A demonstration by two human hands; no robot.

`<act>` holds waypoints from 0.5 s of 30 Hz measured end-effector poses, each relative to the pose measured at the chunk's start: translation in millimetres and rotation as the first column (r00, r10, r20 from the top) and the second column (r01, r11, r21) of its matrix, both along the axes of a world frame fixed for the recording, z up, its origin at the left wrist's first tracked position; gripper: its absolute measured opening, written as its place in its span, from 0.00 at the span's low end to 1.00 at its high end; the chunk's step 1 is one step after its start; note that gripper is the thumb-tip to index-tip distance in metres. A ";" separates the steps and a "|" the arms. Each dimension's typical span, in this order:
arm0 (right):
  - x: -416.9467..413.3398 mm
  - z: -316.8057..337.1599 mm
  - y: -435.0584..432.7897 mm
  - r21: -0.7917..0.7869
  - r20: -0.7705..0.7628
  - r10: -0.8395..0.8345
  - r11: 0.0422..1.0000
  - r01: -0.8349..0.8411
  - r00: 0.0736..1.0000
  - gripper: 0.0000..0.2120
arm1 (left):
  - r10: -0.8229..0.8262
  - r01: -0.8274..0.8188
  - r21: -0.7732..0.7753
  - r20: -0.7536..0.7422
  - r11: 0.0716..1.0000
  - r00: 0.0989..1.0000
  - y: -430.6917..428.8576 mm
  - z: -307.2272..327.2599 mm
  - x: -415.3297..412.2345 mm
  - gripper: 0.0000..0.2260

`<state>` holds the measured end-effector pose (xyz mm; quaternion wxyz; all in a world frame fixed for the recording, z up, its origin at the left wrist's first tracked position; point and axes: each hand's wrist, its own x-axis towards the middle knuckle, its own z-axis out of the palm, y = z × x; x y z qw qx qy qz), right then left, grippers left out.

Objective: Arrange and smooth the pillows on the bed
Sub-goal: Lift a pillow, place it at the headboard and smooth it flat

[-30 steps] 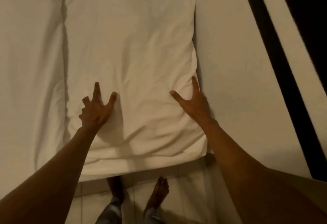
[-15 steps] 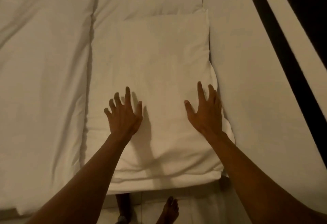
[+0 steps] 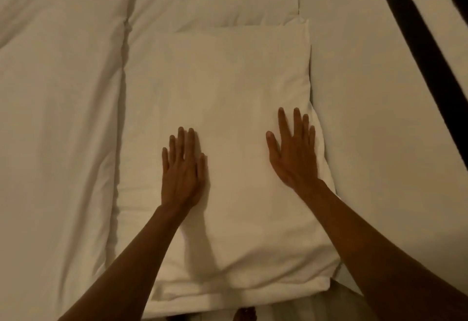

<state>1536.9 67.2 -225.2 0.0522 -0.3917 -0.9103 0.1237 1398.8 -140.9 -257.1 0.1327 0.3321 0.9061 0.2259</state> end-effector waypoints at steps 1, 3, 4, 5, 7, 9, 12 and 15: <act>-18.3 -0.9 2.1 -0.002 -0.007 0.047 0.999 -0.047 0.999 0.30 | -0.054 0.054 0.042 -0.021 0.998 0.998 21.8 3.6 -5.3 0.27; -43.3 -9.2 5.4 0.005 0.008 0.119 0.993 -0.119 0.993 0.30 | -0.156 0.160 0.088 -0.051 0.983 0.986 61.6 7.2 -15.4 0.26; -47.8 -14.2 8.2 0.014 0.027 0.130 0.991 -0.131 0.991 0.30 | -0.190 0.195 0.079 -0.068 0.977 0.979 74.6 5.5 -21.3 0.26; -47.6 -19.0 12.1 0.026 0.046 0.126 0.992 -0.127 0.991 0.30 | -0.212 0.217 0.052 -0.090 0.975 0.973 81.5 1.4 -28.2 0.26; -39.7 -25.0 24.8 0.042 0.069 0.055 0.997 -0.058 0.996 0.31 | -0.176 0.178 0.000 -0.120 0.984 0.977 80.0 -10.5 -48.4 0.25; -35.8 -23.6 41.0 0.001 0.072 -0.095 0.995 0.095 0.993 0.33 | 0.042 -0.043 -0.013 -0.071 0.999 0.997 70.6 -16.8 -72.7 0.24; -60.7 -14.8 48.6 0.025 -0.007 -0.136 0.990 0.136 0.991 0.33 | 0.229 -0.228 0.032 -0.001 0.973 0.974 79.0 -8.4 -93.9 0.25; -99.3 -17.8 39.9 0.088 -0.059 0.091 0.992 -0.086 0.994 0.28 | -0.008 0.025 0.223 -0.077 0.974 0.997 113.9 3.6 -85.4 0.25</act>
